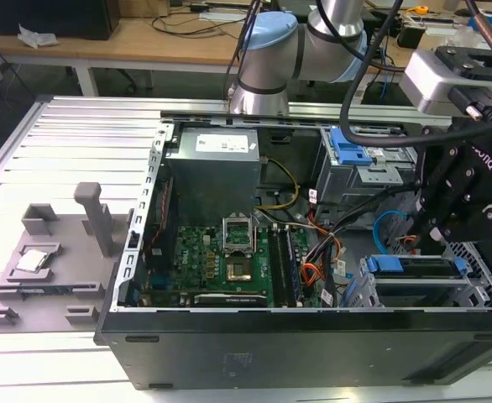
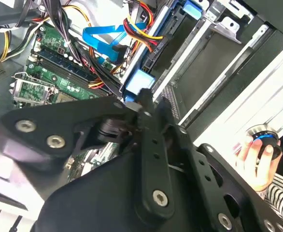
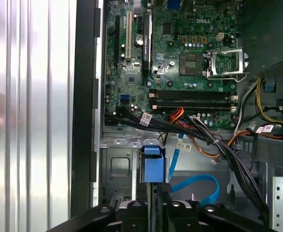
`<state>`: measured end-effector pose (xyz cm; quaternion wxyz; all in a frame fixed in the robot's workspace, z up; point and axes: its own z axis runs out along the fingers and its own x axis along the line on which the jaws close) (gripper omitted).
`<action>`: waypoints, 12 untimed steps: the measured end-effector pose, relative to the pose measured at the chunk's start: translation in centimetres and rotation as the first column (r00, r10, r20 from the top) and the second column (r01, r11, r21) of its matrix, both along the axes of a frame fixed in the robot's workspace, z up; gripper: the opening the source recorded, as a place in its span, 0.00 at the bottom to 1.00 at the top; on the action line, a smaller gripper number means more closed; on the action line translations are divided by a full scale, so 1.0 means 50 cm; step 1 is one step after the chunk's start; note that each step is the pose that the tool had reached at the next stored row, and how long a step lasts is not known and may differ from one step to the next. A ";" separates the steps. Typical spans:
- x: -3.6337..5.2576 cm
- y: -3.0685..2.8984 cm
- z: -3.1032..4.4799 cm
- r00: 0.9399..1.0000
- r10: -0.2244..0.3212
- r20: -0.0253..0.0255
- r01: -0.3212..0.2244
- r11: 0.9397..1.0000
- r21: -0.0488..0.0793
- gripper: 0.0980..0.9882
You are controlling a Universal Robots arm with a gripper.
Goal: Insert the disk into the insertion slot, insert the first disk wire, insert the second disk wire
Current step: 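Insert the disk into the insertion slot, then insert the first disk wire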
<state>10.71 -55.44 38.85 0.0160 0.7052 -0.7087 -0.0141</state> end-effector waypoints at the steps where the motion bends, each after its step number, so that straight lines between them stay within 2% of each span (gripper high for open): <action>1: 0.000 0.000 0.000 1.000 0.000 0.000 0.000 1.000 0.000 0.02; 12: 0.004 0.000 -0.002 1.000 0.000 0.000 0.000 1.000 0.000 0.01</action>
